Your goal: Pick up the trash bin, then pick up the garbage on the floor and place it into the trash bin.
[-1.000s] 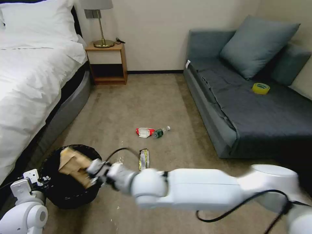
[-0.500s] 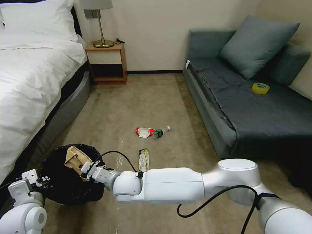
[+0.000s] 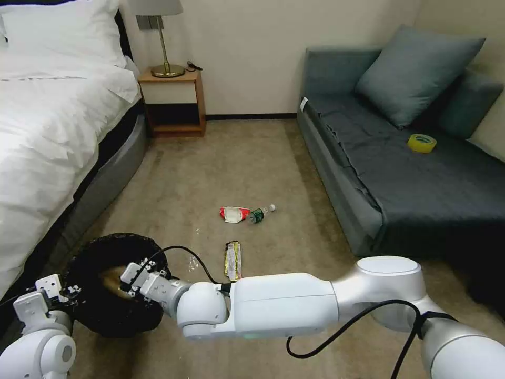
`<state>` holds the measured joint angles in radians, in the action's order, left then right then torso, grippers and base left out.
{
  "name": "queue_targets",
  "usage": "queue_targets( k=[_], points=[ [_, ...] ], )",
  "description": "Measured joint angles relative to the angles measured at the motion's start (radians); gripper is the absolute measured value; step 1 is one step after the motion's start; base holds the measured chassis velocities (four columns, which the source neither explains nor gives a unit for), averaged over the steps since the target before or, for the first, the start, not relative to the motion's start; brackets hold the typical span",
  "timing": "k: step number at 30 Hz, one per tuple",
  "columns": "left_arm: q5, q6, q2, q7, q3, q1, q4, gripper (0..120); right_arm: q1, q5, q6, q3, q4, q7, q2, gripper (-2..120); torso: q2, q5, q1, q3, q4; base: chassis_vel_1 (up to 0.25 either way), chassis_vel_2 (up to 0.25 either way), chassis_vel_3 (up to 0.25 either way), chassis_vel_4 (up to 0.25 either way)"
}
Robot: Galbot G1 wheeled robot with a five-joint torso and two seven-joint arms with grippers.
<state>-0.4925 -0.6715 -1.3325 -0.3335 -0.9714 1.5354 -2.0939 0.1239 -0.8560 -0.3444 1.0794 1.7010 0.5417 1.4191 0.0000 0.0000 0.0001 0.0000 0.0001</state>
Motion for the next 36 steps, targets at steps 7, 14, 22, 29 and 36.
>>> queue_targets(
  k=[7, 14, 22, 29, 36],
  points=[
    [-0.008, 0.005, 0.004, 0.004, -0.008, 0.001, -0.009, 1, 0.211, 0.061, 0.028, -0.520, 0.272, -0.003, -0.337, 99, 0.000, 0.0004, 0.000, 0.000, -0.0002, 0.000, 0.000, 0.000, 0.000],
    [-0.006, 0.017, -0.003, 0.015, -0.007, 0.002, -0.004, 1, 0.598, 0.262, 0.092, -0.936, 0.472, -0.039, -0.512, 100, 0.000, 0.0004, 0.000, 0.000, -0.0004, 0.000, 0.000, 0.000, 0.000],
    [-0.003, 0.018, -0.006, 0.014, -0.007, -0.001, -0.002, 1, 1.255, 0.640, 0.194, -1.366, 0.646, -0.053, -0.333, 100, 0.000, 0.0003, 0.000, 0.000, -0.0006, 0.000, 0.000, 0.000, 0.000],
    [-0.002, 0.023, -0.005, 0.015, -0.012, -0.002, 0.001, 1, 1.439, 0.831, 0.257, -1.389, 0.688, -0.062, -0.165, 100, 0.000, -0.0001, 0.000, 0.000, 0.0000, 0.000, 0.000, 0.000, 0.000],
    [-0.003, 0.026, -0.002, 0.016, -0.017, -0.001, 0.002, 1, 1.492, 0.896, 0.313, -1.356, 0.663, -0.097, -0.115, 100, 0.000, -0.0001, 0.000, 0.000, 0.0000, 0.000, 0.000, 0.000, 0.000]
  ],
)
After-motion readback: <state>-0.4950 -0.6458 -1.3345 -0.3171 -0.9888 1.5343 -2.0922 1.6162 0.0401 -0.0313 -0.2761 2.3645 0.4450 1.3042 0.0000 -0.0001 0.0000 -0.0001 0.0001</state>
